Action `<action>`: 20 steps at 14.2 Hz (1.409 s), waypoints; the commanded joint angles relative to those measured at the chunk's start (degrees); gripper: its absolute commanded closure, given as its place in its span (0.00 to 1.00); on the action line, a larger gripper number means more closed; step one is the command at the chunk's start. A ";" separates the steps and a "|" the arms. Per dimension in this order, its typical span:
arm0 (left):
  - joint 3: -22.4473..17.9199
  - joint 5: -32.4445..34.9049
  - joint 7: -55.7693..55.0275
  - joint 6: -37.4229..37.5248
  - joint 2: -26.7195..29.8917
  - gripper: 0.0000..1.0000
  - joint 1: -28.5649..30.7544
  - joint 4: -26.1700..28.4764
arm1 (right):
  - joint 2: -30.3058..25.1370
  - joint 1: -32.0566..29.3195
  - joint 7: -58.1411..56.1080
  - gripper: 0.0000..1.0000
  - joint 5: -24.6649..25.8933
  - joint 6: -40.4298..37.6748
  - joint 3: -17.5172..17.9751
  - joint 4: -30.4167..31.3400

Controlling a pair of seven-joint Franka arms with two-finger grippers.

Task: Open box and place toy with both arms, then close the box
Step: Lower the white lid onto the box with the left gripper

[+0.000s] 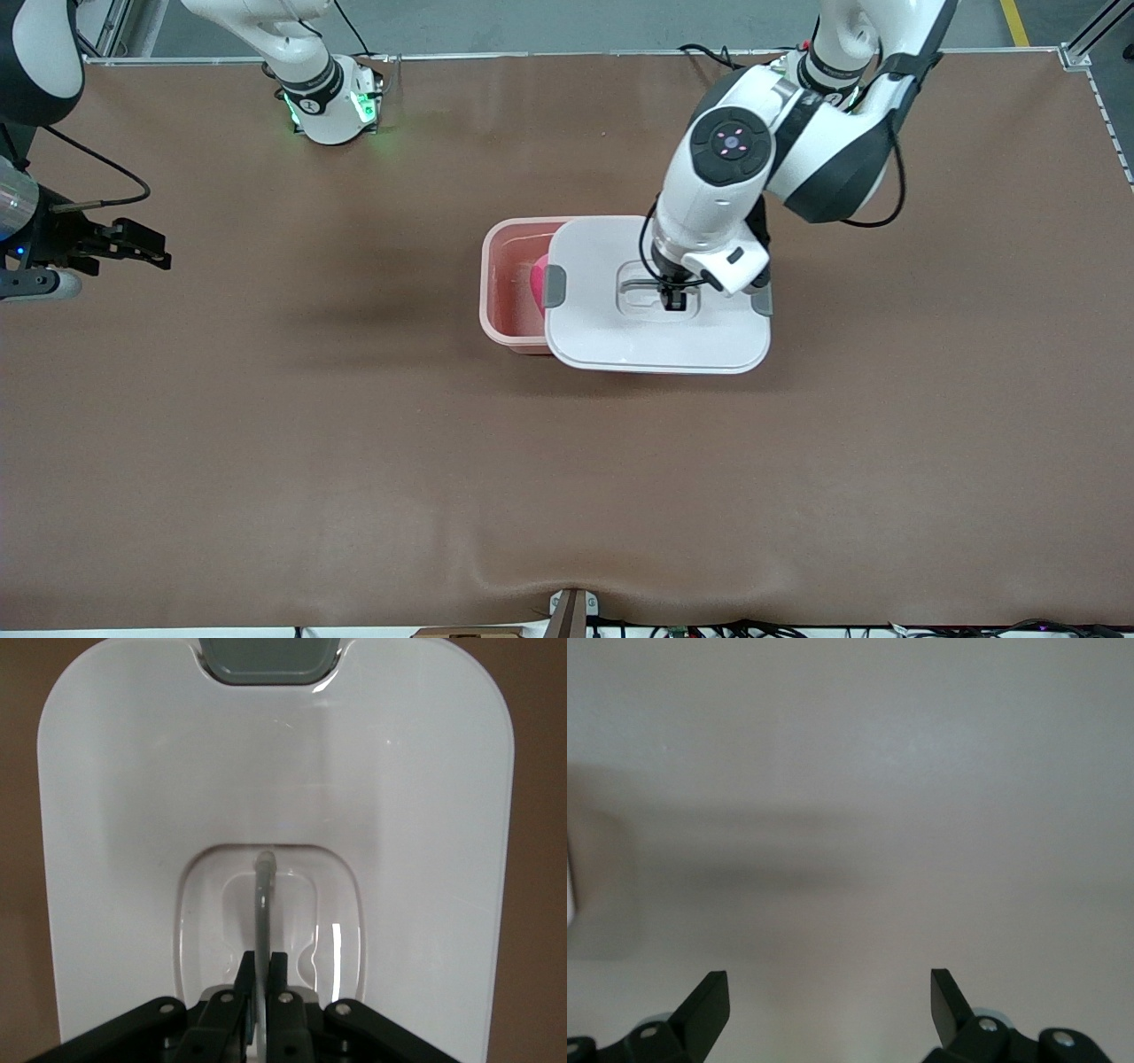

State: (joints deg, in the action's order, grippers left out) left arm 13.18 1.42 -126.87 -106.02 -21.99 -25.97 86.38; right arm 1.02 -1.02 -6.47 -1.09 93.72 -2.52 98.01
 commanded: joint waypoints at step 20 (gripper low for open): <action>-0.43 0.25 -13.31 -5.95 -6.40 1.00 -10.24 -2.10 | -2.07 -1.70 3.30 0.00 -0.58 -8.82 1.29 -7.31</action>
State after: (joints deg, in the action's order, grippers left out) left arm 13.16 1.42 -139.37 -112.16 -28.01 -35.48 85.36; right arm -1.11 -1.30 -3.67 -2.22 86.18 -2.30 91.62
